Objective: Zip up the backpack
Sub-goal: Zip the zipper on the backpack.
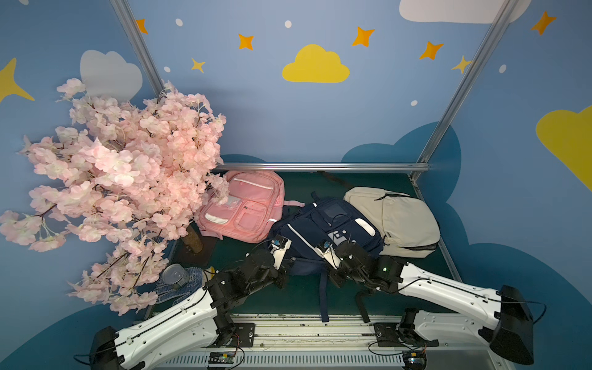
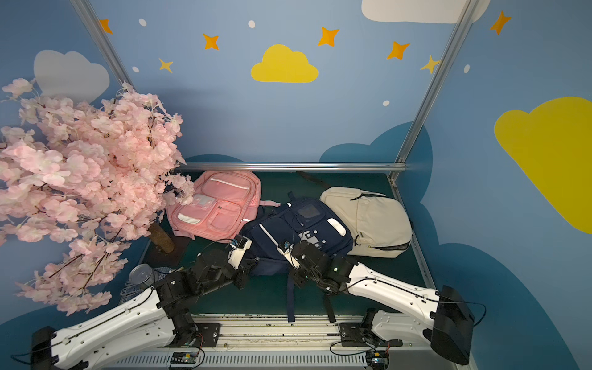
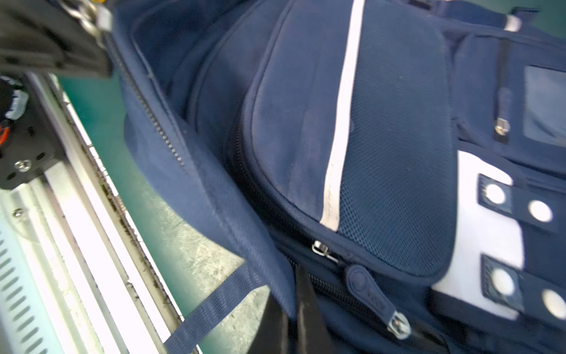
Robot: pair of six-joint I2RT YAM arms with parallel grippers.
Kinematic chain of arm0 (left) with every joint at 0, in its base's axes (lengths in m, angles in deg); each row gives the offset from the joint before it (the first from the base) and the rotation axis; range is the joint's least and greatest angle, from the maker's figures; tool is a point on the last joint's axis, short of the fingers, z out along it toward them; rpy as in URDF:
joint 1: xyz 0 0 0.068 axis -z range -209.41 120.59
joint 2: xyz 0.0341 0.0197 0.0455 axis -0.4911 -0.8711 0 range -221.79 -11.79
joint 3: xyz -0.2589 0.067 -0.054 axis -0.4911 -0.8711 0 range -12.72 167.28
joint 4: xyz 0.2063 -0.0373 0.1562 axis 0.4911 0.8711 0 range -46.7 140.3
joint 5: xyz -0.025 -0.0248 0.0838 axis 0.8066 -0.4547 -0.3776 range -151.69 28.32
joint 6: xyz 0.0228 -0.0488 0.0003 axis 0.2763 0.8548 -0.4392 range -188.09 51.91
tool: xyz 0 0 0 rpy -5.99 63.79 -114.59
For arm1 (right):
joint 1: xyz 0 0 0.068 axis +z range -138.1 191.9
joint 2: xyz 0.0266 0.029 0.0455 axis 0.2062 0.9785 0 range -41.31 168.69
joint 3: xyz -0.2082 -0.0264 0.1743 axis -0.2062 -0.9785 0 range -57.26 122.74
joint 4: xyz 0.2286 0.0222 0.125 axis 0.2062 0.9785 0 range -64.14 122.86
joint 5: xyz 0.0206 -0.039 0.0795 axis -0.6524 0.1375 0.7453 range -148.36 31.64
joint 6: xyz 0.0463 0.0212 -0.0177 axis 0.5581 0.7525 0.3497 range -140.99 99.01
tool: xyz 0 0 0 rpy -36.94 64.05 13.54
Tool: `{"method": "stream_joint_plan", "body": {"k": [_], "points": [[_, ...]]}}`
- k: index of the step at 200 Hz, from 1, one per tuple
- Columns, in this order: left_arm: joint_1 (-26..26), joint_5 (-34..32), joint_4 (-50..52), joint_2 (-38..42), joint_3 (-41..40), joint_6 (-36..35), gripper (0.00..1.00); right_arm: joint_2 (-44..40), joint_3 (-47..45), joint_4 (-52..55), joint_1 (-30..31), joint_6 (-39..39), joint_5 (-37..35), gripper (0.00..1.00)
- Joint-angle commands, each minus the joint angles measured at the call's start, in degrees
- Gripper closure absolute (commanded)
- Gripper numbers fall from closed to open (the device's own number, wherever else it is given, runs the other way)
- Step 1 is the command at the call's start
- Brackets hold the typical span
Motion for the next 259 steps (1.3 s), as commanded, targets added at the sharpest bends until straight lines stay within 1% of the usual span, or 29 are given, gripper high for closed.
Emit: {"method": "stream_joint_plan", "body": {"k": [1,11,26,47,58,69,78,90,112,135,152,170,195,216,231,246,259], "points": [[-4.3,-3.9,5.7,1.8,1.4,3.1,0.97,-3.5,-0.9,11.3,-2.2,5.7,-19.4,1.00],[-5.3,-2.9,5.7,1.8,0.9,3.4,0.97,-5.0,-1.3,11.3,-3.0,6.2,-20.8,1.00],[-5.5,-0.9,4.3,2.5,0.1,3.2,0.97,-7.2,-2.6,9.7,-4.6,7.4,-21.5,1.00],[-5.3,6.4,-0.6,4.2,-1.4,2.0,0.97,-9.4,-4.6,7.5,-7.1,7.3,-20.6,1.00],[-3.8,8.2,-2.3,5.4,-1.4,0.9,0.97,-10.1,-5.0,7.0,-8.7,7.6,-19.5,1.00],[-0.9,7.3,-3.1,6.7,-0.9,-0.9,0.97,-10.4,-5.1,5.7,-10.0,7.0,-18.6,1.00],[2.4,5.0,-3.5,7.9,-0.4,-2.5,0.97,-10.4,-4.9,4.1,-10.8,6.1,-18.4,1.00],[5.4,2.7,-3.7,9.2,0.4,-3.9,0.97,-9.8,-3.8,1.7,-11.5,4.2,-18.1,1.00],[8.5,1.3,-3.3,10.7,2.2,-5.5,0.97,-6.6,-1.0,-3.1,-13.4,-0.1,-18.4,1.00],[12.8,-1.0,-3.0,10.8,3.0,-7.1,0.97,-1.0,3.5,-6.0,-15.6,-4.1,-18.0,1.00],[14.6,-2.6,-3.2,8.7,2.5,-6.5,0.97,2.6,5.8,-5.9,-17.8,-4.3,-19.4,1.00],[14.8,-1.0,-6.4,4.8,0.9,-4.3,0.97,4.0,5.9,-3.9,-21.4,-1.4,-19.3,1.00],[14.8,1.3,-13.3,-3.0,-1.5,-0.6,0.97,3.1,3.5,-1.7,-25.3,2.6,-16.8,1.00],[14.8,1.9,-17.4,-11.0,-1.3,1.7,0.97,1.2,0.9,-0.7,-26.9,4.5,-12.1,1.00],[14.7,2.5,-19.3,-15.5,-0.6,2.6,0.98,-0.4,-0.6,0.3,-26.9,5.5,-8.6,0.85],[13.9,3.4,-21.4,-18.5,-0.4,3.6,0.97,-2.0,-1.8,1.1,-26.9,6.1,-2.1,0.68],[12.2,5.1,-22.4,-20.6,-0.4,5.0,0.97,-3.5,-2.2,1.5,-26.8,3.3,7.7,0.63]]}}
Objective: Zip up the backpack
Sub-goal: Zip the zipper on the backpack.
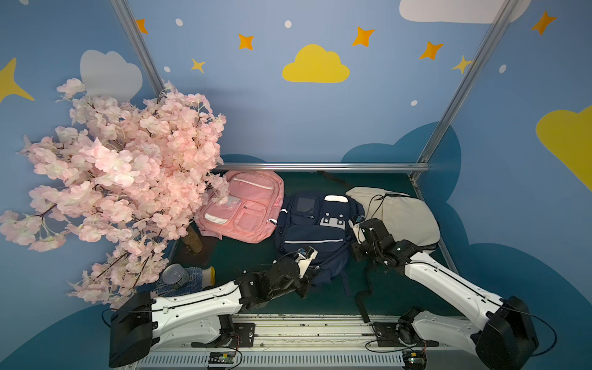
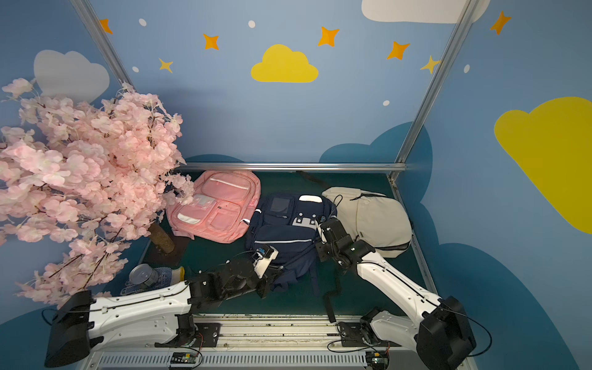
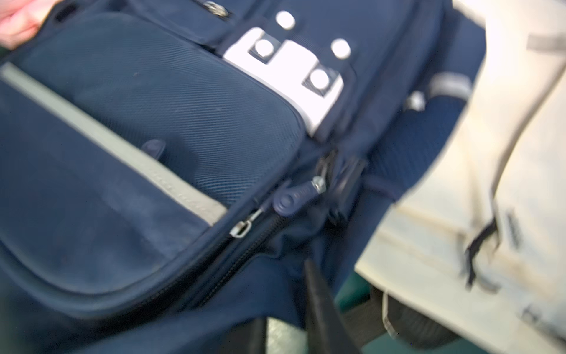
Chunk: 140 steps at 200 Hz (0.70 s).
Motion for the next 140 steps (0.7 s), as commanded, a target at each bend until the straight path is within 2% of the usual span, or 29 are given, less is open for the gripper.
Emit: {"method": "stream_joint_plan", "body": {"k": [1,16,61,95,140], "points": [[-1.7,5.1,-3.3,-2.3,0.4,2.9,0.97,-3.8,-0.3,0.0,-1.1,0.6,7.6,0.63],[-4.0,7.1,-4.8,-3.4,-0.5,4.0,0.97,-5.7,-0.2,1.5,-0.2,1.0,13.2,0.61],[-7.2,10.3,-5.4,-2.6,-1.3,2.4,0.97,-10.3,-3.3,-1.1,5.8,-0.5,19.4,0.55],[-7.1,13.4,-5.9,-2.8,-1.5,0.8,0.97,-7.5,-4.2,-6.6,11.2,-2.6,22.2,0.54],[-6.8,15.0,-6.9,-1.3,-2.5,0.2,0.98,-1.9,-4.5,-10.0,13.6,-4.5,25.4,0.54]]}}
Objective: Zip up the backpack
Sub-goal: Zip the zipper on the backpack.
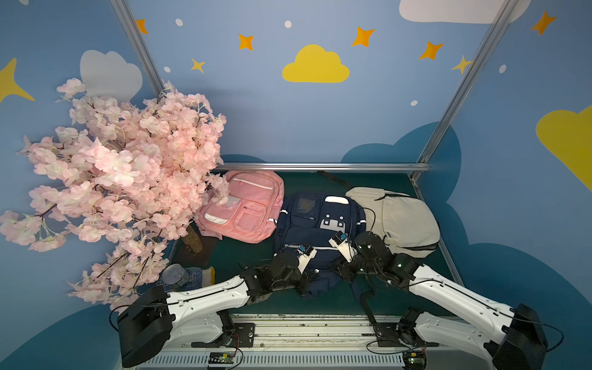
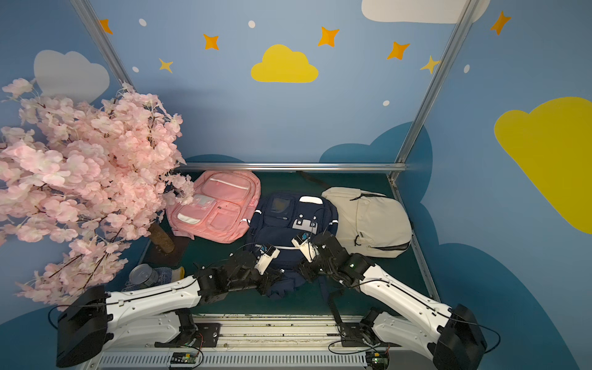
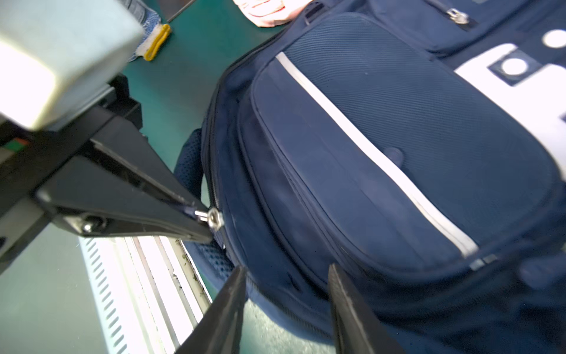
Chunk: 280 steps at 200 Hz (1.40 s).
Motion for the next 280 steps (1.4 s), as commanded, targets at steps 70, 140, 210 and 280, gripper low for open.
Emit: {"method": "stream_joint_plan", "body": {"k": [70,140,210,280], "points": [[0.1,1.7,-3.4,1.4,0.4,-2.3,0.97,5.8,-2.4,-3.3,4.4,0.1,2.5,0.61],[0.1,-1.6,0.1,2.4,1.4,-2.7,0.97,8.8,-3.2,-4.7,5.8,-0.1,6.5,0.88],[-3.7,-7.7,10.6,7.7,2.6,-2.0,0.97,3.6,-1.9,4.3,6.1,2.9,-7.9,1.00],[-15.9,-9.1,19.4,14.1,-0.1,1.2,0.97,-8.3,-7.1,3.0,6.1,5.9,-21.3,1.00]]}}
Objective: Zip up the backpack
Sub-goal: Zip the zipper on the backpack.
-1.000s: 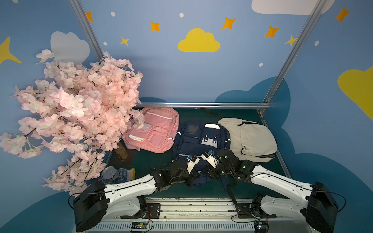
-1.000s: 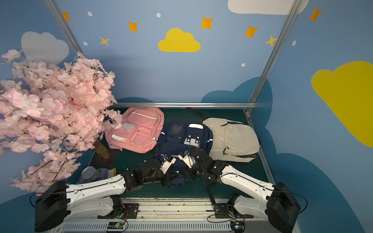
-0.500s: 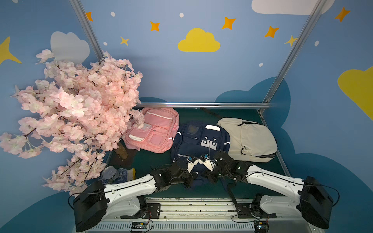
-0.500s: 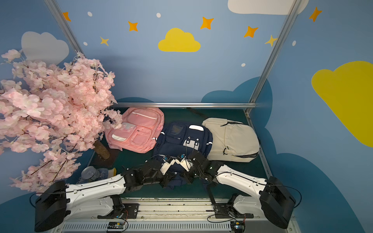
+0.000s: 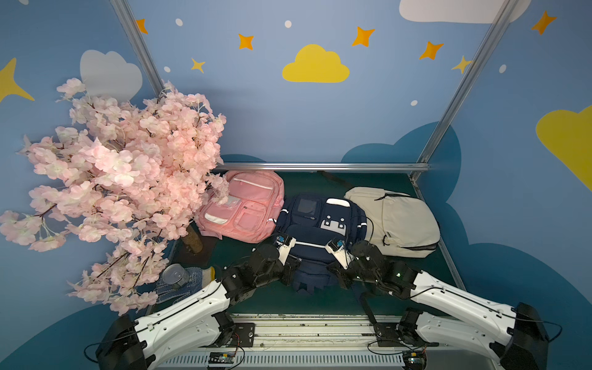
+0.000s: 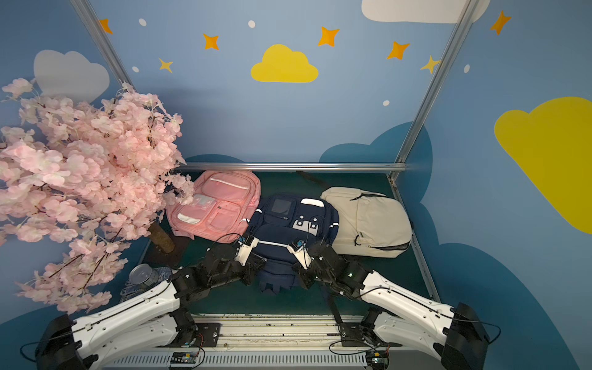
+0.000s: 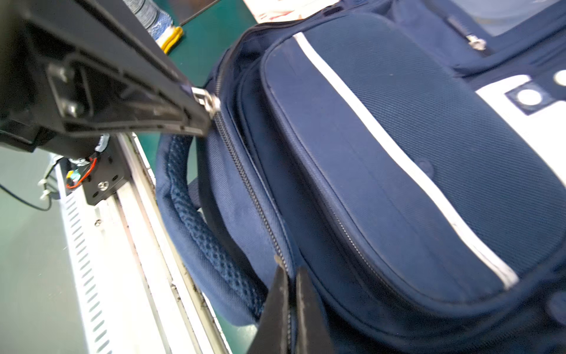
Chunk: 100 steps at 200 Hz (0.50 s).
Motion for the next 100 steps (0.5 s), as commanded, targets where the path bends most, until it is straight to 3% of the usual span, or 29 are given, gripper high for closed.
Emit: {"method": "stream_joint_plan", "body": {"k": [1,23,54,100], "points": [[-4.6,-6.2,6.6,0.8,-0.1,1.7,0.97,-3.2,-3.0,6.7,-0.8,2.6,-11.2,1.00],[-7.2,-5.4,6.9,1.3,-0.5,2.7,0.97,-4.8,-3.4,7.5,-1.6,4.8,-15.5,1.00],[-6.4,-1.4,3.9,1.3,-0.2,1.4,0.98,-4.5,-3.2,8.6,-3.7,6.6,-16.9,1.00],[4.6,-2.4,-3.9,1.6,0.2,-2.0,0.97,-4.4,-2.0,8.6,-4.9,5.8,-14.3,1.00]]}}
